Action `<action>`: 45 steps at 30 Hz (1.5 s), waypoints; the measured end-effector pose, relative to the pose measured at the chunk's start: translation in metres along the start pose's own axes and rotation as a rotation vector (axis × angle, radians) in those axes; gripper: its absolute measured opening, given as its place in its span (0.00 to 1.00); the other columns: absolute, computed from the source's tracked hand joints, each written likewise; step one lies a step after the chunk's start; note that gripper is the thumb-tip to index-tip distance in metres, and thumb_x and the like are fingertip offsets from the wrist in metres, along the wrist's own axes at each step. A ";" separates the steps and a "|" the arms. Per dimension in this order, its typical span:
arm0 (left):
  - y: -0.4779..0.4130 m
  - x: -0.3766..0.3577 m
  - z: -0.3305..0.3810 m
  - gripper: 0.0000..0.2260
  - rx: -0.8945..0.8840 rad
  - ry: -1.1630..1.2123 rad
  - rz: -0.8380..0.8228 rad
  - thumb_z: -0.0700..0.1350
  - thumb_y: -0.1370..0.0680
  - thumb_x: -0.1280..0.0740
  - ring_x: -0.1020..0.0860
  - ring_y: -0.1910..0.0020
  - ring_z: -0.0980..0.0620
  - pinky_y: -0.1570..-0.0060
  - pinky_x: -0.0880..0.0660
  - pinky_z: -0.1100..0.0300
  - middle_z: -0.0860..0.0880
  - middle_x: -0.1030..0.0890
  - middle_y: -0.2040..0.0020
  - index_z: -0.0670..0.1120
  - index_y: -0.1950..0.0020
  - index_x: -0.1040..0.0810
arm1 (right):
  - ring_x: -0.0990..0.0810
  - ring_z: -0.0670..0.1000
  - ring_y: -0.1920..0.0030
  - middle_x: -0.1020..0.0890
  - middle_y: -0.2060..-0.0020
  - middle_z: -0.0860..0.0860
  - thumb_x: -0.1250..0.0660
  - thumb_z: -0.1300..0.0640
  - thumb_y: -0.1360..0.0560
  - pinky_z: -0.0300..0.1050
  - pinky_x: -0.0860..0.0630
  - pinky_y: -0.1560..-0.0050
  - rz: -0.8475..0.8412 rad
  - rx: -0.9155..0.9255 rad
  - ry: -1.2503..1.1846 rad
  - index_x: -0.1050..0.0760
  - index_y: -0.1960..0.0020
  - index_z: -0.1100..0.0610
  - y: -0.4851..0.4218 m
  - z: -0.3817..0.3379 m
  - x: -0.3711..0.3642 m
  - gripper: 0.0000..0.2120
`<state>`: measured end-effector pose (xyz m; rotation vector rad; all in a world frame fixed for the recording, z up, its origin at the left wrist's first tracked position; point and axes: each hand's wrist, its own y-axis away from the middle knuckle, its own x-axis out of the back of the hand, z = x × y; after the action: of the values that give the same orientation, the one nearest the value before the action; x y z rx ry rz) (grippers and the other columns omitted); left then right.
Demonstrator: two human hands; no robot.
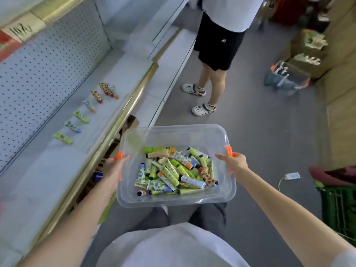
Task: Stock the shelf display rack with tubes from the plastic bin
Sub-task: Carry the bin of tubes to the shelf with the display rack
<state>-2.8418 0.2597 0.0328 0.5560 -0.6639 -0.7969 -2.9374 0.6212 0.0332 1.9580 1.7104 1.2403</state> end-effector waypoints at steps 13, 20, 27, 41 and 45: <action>0.053 -0.112 0.008 0.07 0.190 0.555 0.391 0.45 0.24 0.30 0.24 0.64 0.53 0.63 0.27 0.57 0.47 0.21 0.57 0.45 0.49 0.23 | 0.25 0.54 0.60 0.23 0.61 0.53 0.20 0.51 0.38 0.47 0.27 0.59 -0.414 0.200 0.445 0.23 0.48 0.63 -0.164 -0.194 -0.018 0.25; 0.061 -0.128 -0.020 0.11 0.328 0.742 0.476 0.48 0.23 0.32 0.25 0.61 0.48 0.51 0.25 0.45 0.44 0.23 0.55 0.46 0.44 0.25 | 0.23 0.53 0.52 0.21 0.55 0.50 0.21 0.53 0.37 0.47 0.27 0.49 -0.487 0.172 0.440 0.22 0.49 0.61 -0.164 -0.231 -0.067 0.21; 0.012 -0.077 0.013 0.06 0.352 0.699 0.391 0.46 0.22 0.33 0.24 0.66 0.51 0.64 0.26 0.57 0.47 0.23 0.65 0.47 0.58 0.25 | 0.24 0.56 0.56 0.21 0.56 0.55 0.18 0.53 0.42 0.49 0.26 0.57 -0.377 0.031 0.369 0.25 0.51 0.61 -0.166 -0.213 -0.090 0.25; -0.045 -0.033 0.045 0.10 0.326 0.478 0.426 0.47 0.27 0.27 0.25 0.57 0.46 0.53 0.27 0.50 0.44 0.24 0.56 0.45 0.49 0.21 | 0.23 0.53 0.59 0.22 0.62 0.53 0.20 0.52 0.38 0.48 0.23 0.54 -0.403 0.144 0.505 0.23 0.51 0.59 -0.183 -0.249 -0.160 0.20; -0.056 -0.049 0.050 0.06 0.366 0.529 0.475 0.45 0.28 0.26 0.23 0.58 0.46 0.52 0.26 0.49 0.43 0.22 0.56 0.47 0.56 0.22 | 0.21 0.54 0.58 0.20 0.58 0.58 0.21 0.51 0.38 0.49 0.22 0.52 -0.452 0.132 0.626 0.23 0.48 0.63 -0.214 -0.270 -0.179 0.24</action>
<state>-2.9293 0.2562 0.0126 0.8613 -0.4194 -0.0631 -3.2698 0.4294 -0.0250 1.1725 2.4008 1.6856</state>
